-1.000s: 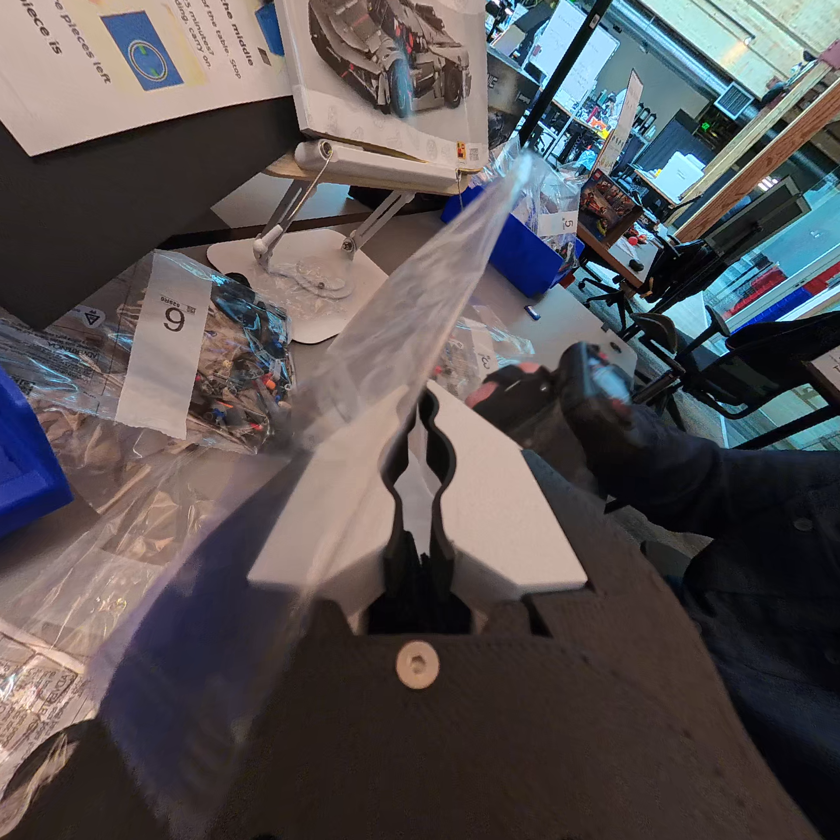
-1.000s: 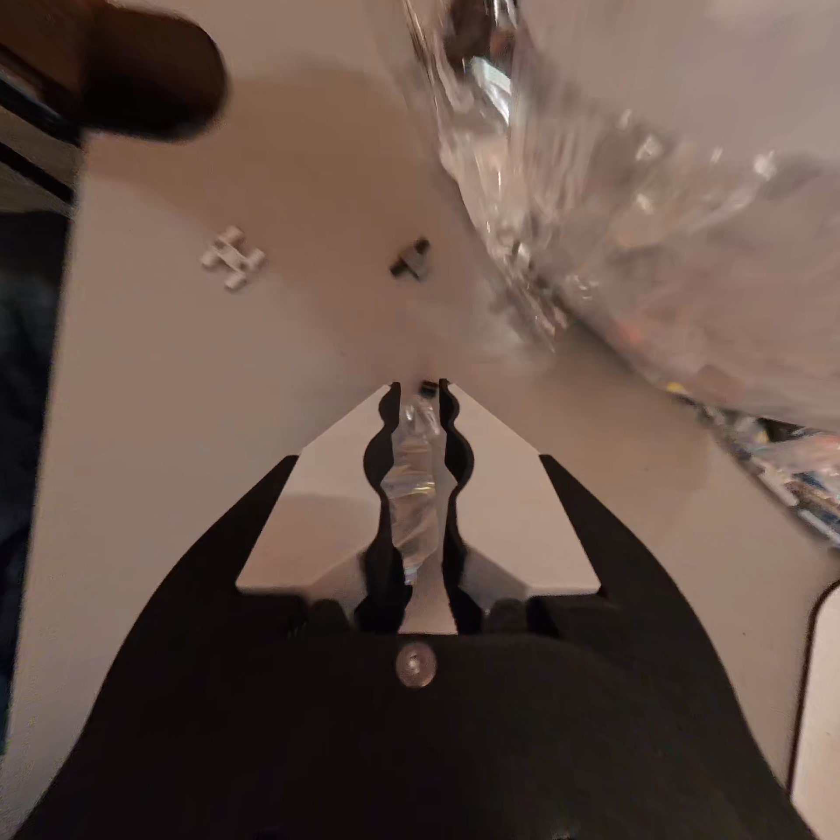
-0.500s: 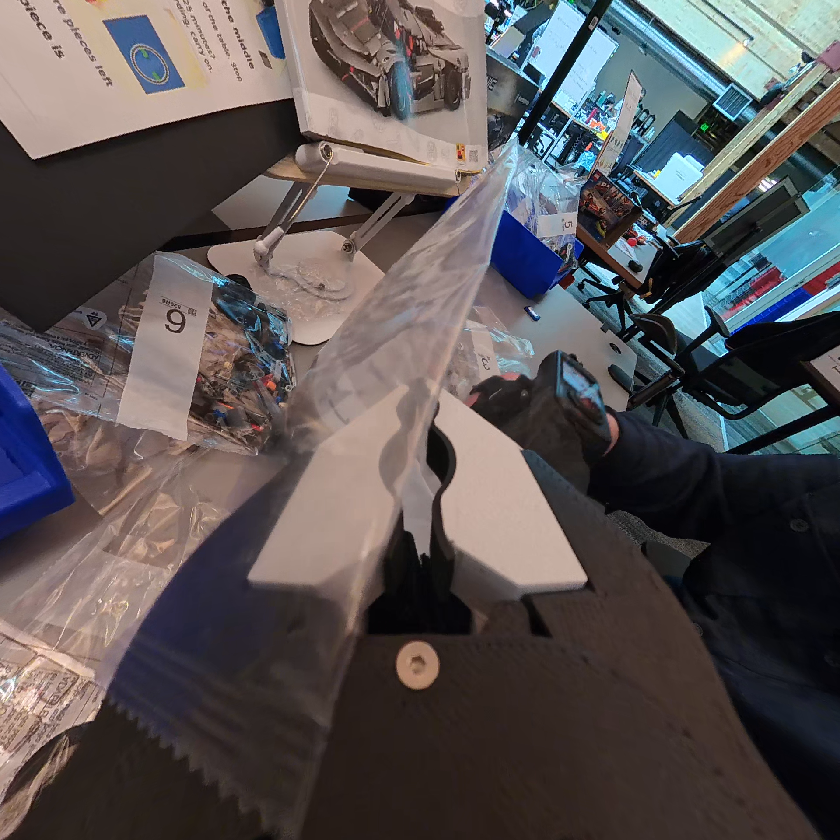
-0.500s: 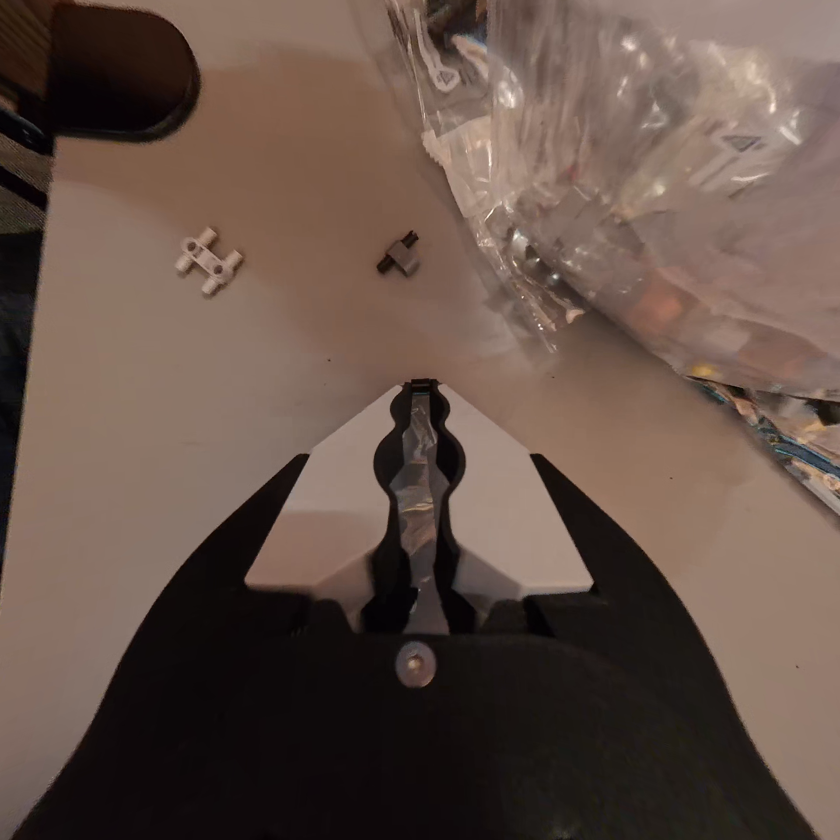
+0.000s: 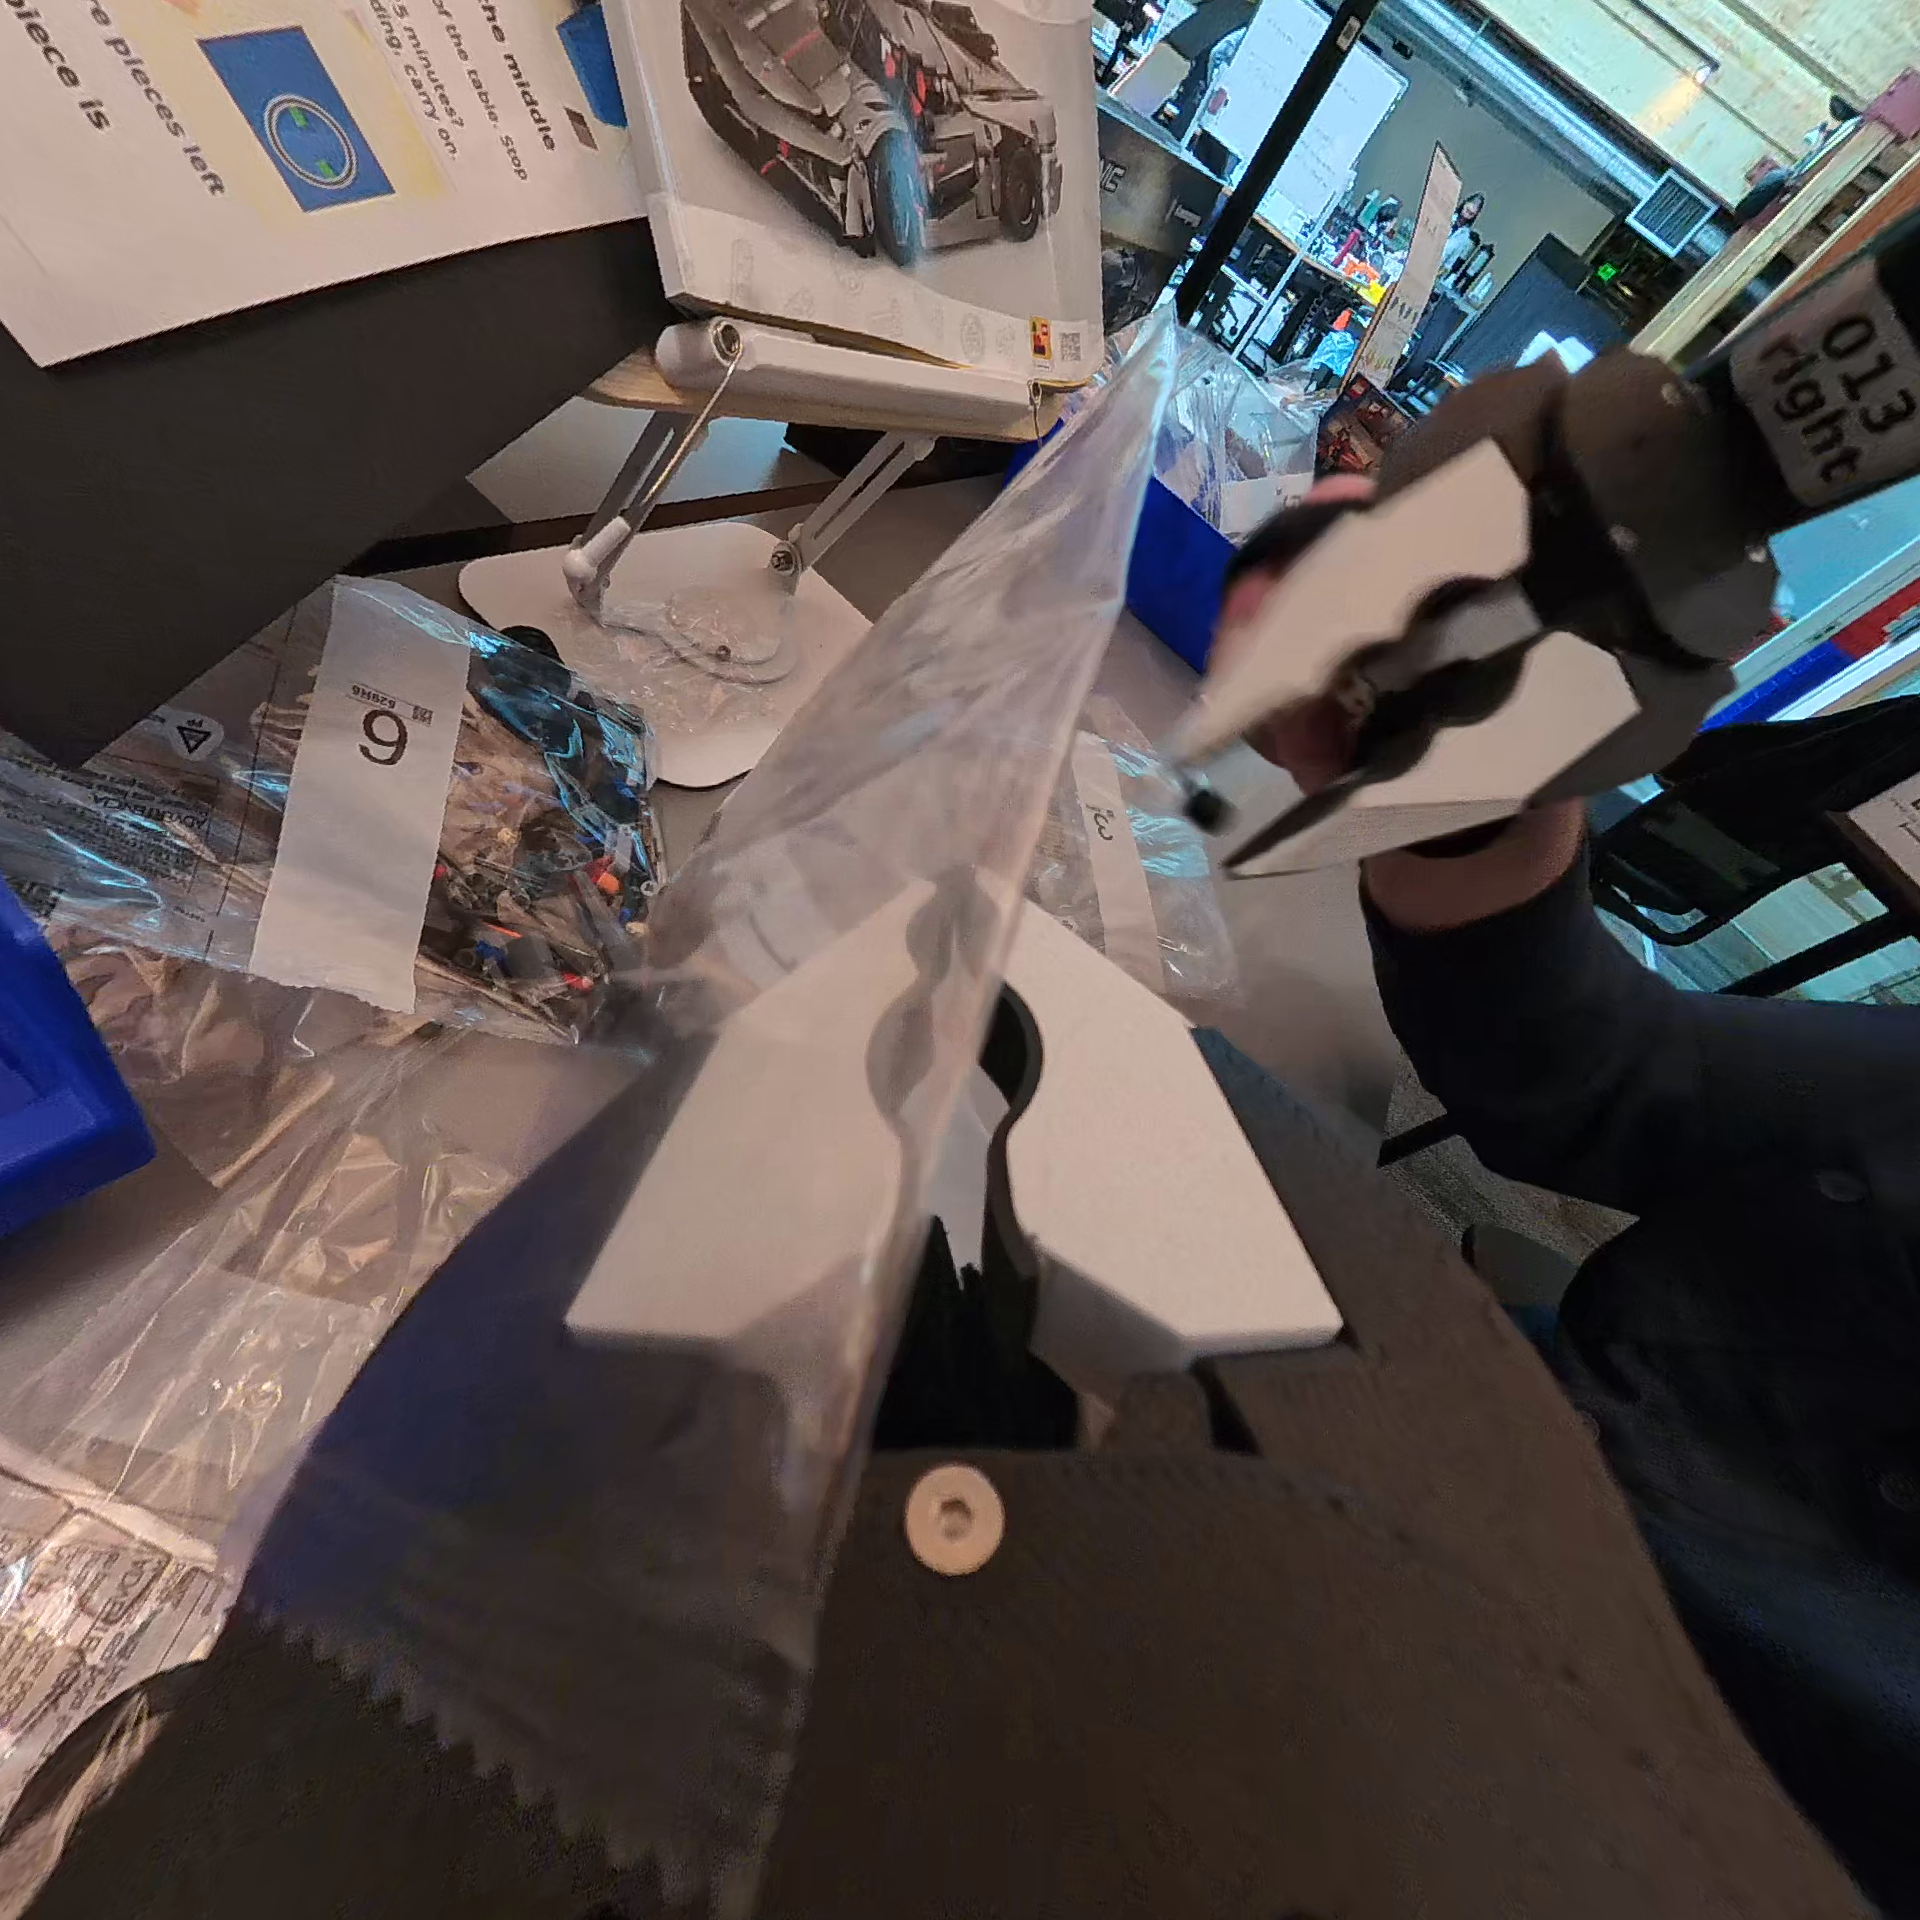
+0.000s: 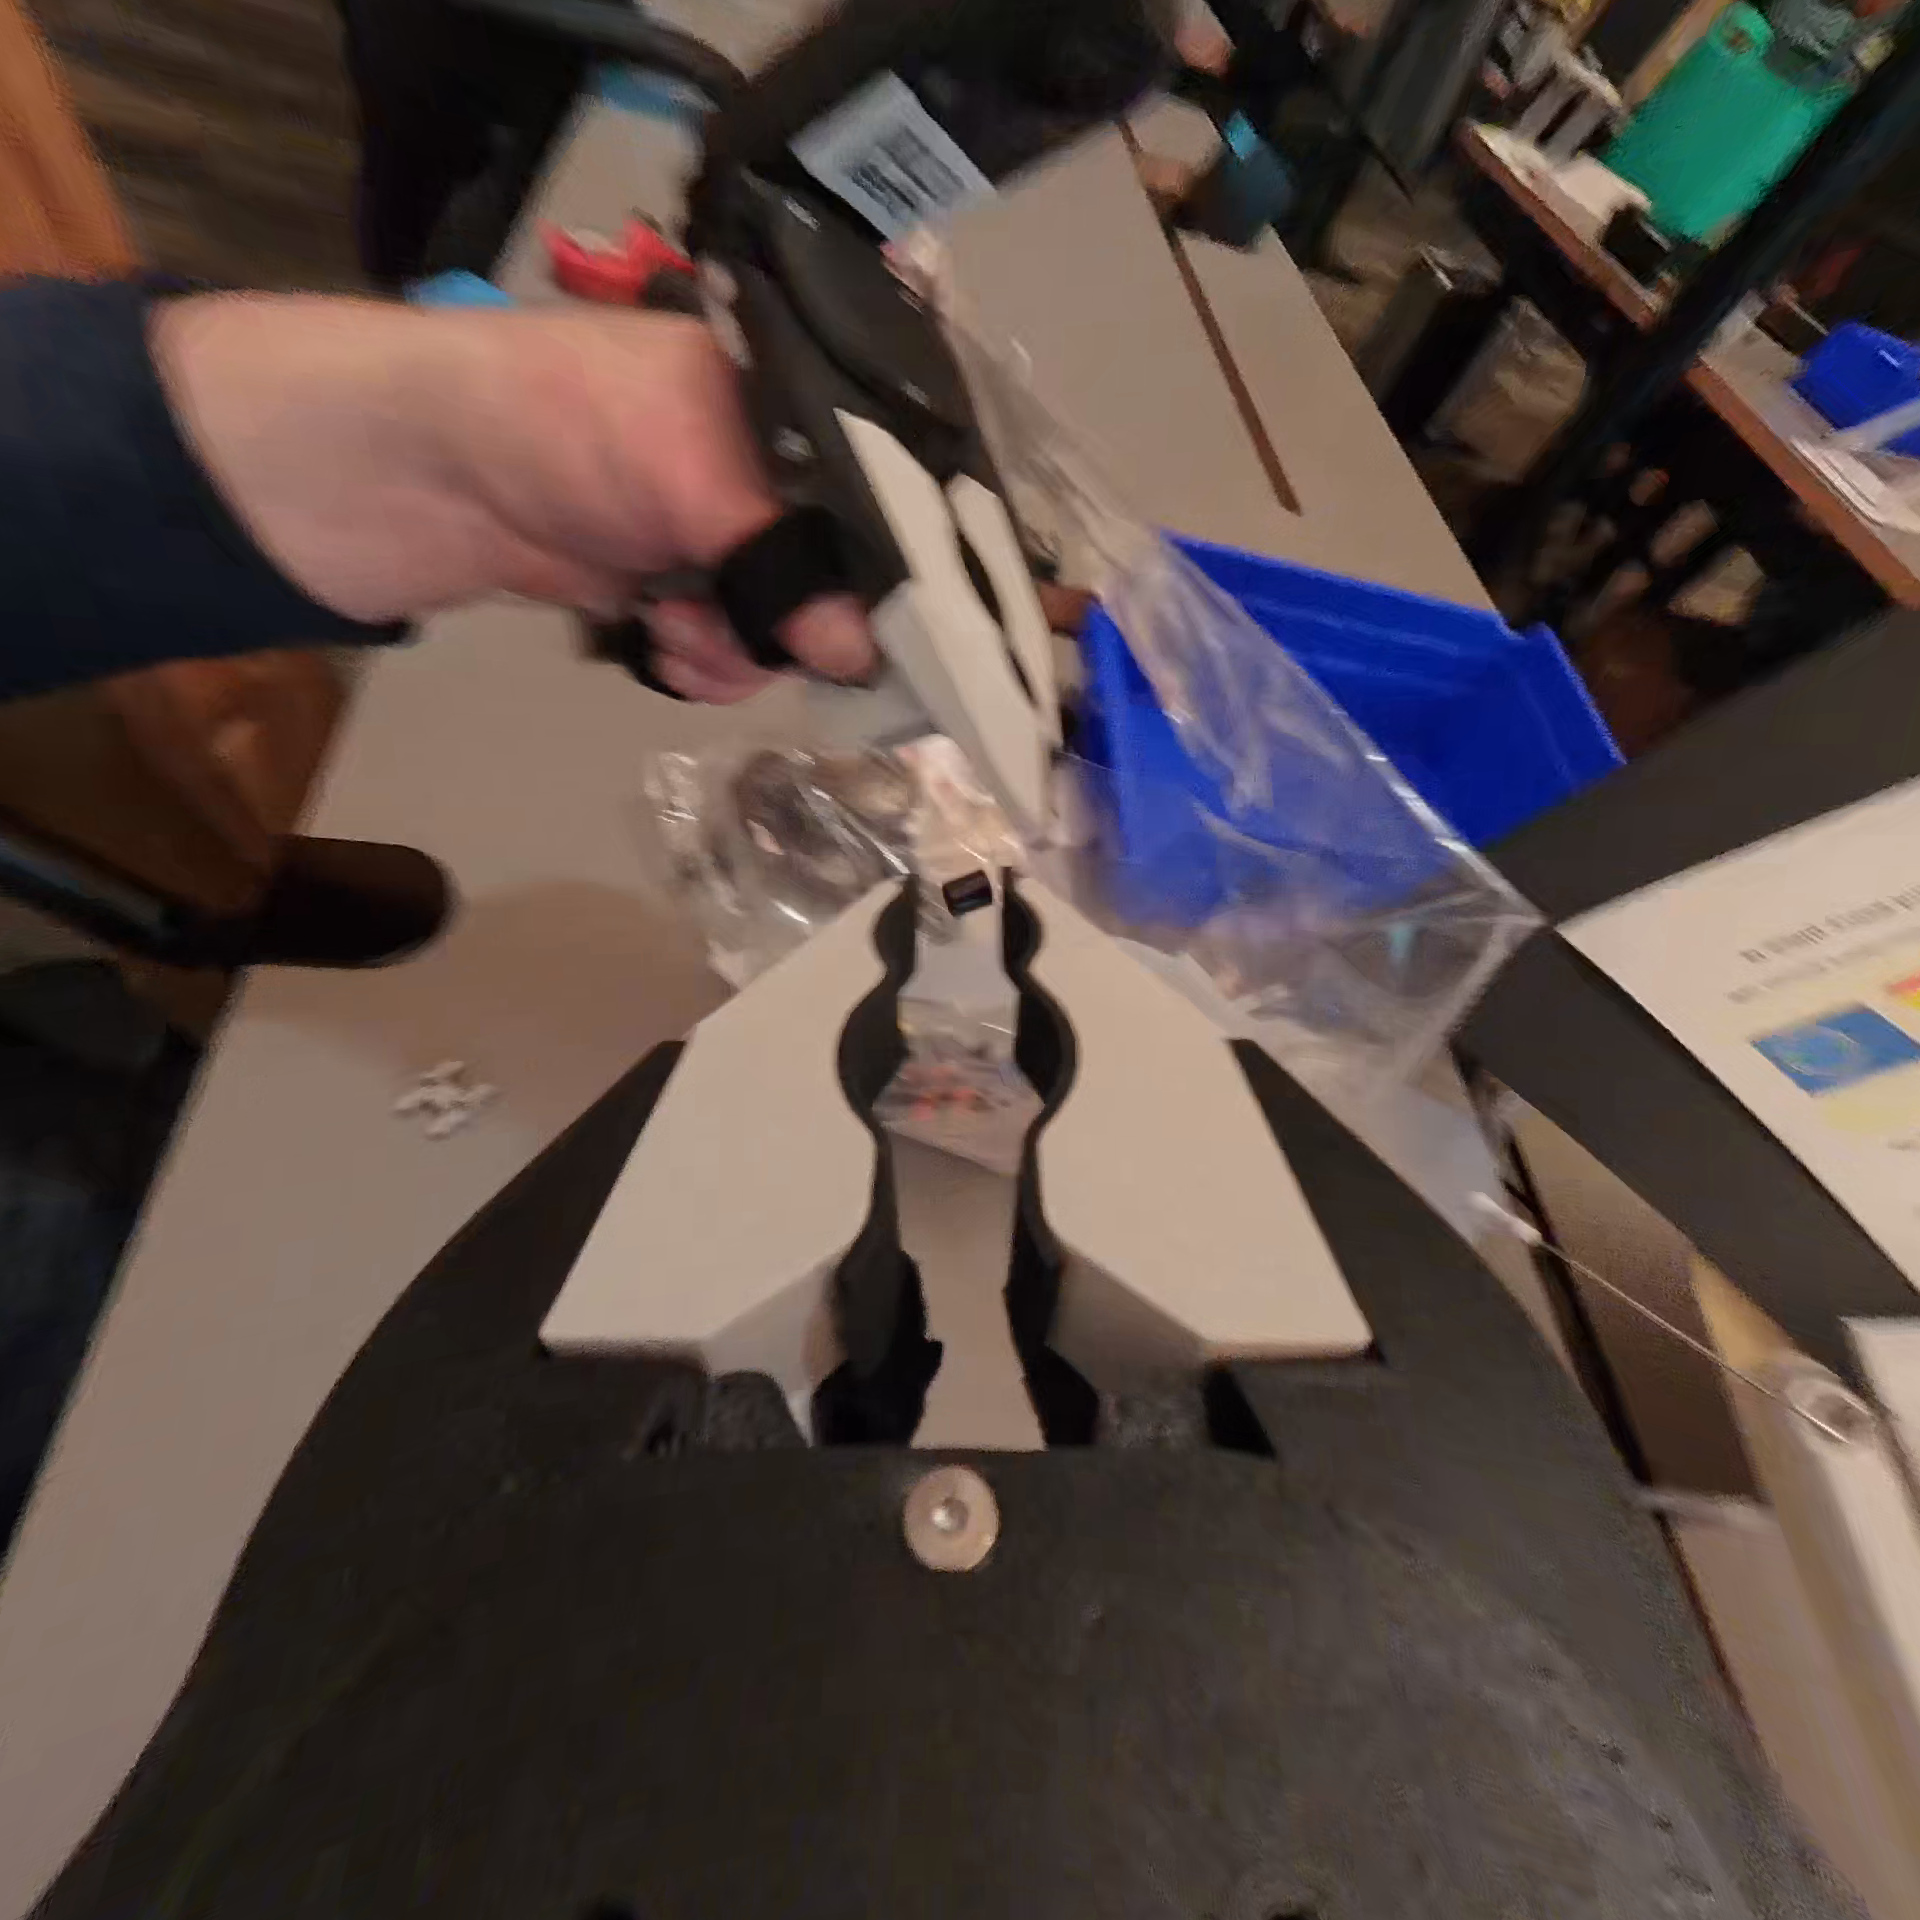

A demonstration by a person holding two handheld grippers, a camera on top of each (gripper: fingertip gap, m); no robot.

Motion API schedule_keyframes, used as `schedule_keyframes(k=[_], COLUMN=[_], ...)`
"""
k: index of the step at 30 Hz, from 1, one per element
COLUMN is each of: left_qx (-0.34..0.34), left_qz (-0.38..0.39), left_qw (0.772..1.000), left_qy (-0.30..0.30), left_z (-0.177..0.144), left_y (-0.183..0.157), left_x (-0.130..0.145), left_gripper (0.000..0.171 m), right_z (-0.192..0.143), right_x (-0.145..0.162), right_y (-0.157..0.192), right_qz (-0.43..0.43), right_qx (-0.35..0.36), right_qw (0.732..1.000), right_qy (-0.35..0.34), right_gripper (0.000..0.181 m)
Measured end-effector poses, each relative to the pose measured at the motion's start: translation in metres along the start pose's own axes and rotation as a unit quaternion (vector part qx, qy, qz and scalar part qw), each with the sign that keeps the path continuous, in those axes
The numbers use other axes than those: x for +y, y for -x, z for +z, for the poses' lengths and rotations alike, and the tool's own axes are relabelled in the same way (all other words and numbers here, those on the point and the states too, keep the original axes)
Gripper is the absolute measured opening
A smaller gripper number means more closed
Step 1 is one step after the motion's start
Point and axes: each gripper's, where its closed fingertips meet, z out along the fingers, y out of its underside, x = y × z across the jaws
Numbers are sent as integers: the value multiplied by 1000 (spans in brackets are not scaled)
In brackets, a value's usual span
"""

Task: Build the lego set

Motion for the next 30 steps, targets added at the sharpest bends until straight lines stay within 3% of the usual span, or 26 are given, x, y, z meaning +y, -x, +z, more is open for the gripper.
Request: schedule_keyframes(k=[2, 5, 7, 9, 11, 13, 17, 21, 30], left_qx=[0, 0, 1, 1, 3, 3, 2, 4, 6], left_qz=[1, 1, -1, -3, -6, -3, -1, -1, -2], left_qw=[1000, 1000, 1000, 1000, 1000, 1000, 1000, 1000, 1000], left_qy=[2, 3, 2, 3, 3, 6, 6, 9, 10], left_z=[1, 1, 0, 1, 3, 3, 2, 5, 6], left_y=[-1, 0, 1, 4, 3, 2, 1, 0, -1], left_x=[1, 1, 2, 2, 3, 3, 2, 4, 5], left_gripper=[0, 0, 0, 0, 0, 0, 0, 0, 0], right_z=[8, -8, -25, -33, -38, -41, -40, -28, -14], right_x=[12, 5, 16, 36, 57, 80, 151, 194, 213], right_y=[-16, -8, 6, 15, 37, 77, 130, 148, 166], right_qz=[4, -6, -19, -23, -10, -25, -62, -85, -87], right_qx=[31, 43, 40, 48, 11, -75, -183, -230, -275], right_qw=[998, 999, 999, 998, 998, 995, 967, 945, 929], right_qy=[47, 9, 16, 40, 58, 68, 165, 218, 231], right_gripper=[33, 26, 21, 27, 27, 22, 26, 25, 2])
